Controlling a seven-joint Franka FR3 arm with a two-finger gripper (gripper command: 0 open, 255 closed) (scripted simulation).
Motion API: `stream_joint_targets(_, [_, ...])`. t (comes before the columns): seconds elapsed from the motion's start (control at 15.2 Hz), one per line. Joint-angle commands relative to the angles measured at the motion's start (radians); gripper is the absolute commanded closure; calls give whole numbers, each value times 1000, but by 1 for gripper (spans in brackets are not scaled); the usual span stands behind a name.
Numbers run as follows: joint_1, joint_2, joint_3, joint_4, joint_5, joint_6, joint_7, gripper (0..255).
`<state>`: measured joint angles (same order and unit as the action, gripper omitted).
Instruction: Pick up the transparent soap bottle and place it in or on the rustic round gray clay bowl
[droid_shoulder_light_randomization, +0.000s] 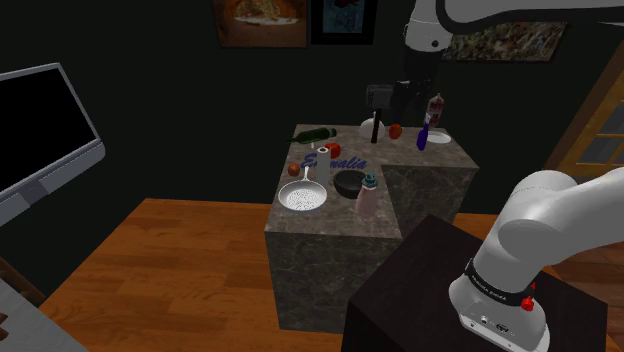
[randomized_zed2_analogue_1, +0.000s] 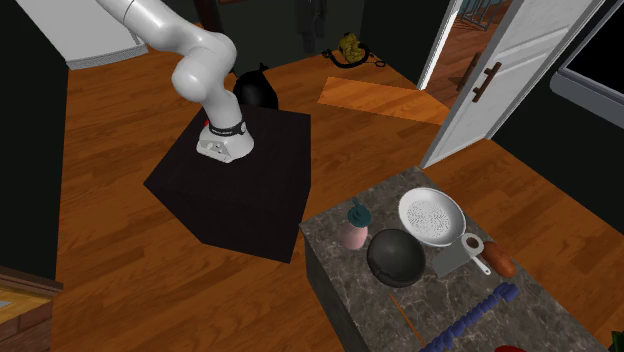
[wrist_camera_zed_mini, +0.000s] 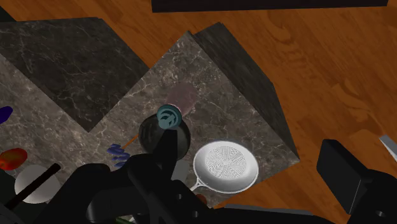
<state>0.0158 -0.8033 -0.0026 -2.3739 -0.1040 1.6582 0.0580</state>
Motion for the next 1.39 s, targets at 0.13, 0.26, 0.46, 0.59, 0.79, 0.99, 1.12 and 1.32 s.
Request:
stream_joint_targets(0.13, [-6,23,-20,-43,-18,65,-20,0])
stream_joint_targets(0.26, [-12,51,-40,-80,-36,132,-40,0])
stream_joint_targets(0.46, [-23,107,-71,-127,-63,234,-68,0])
stream_joint_targets(0.59, [-30,152,-91,-151,-81,304,-85,0])
stream_joint_targets(0.79, [-42,231,-122,-176,-107,410,-111,0])
stream_joint_targets(0.99, [-53,324,-152,-187,-130,517,-136,0])
stream_joint_targets(1.12, [-60,392,-172,-187,-143,587,-153,0])
stream_joint_targets(1.32, [-68,503,-200,-176,-157,689,-179,0])
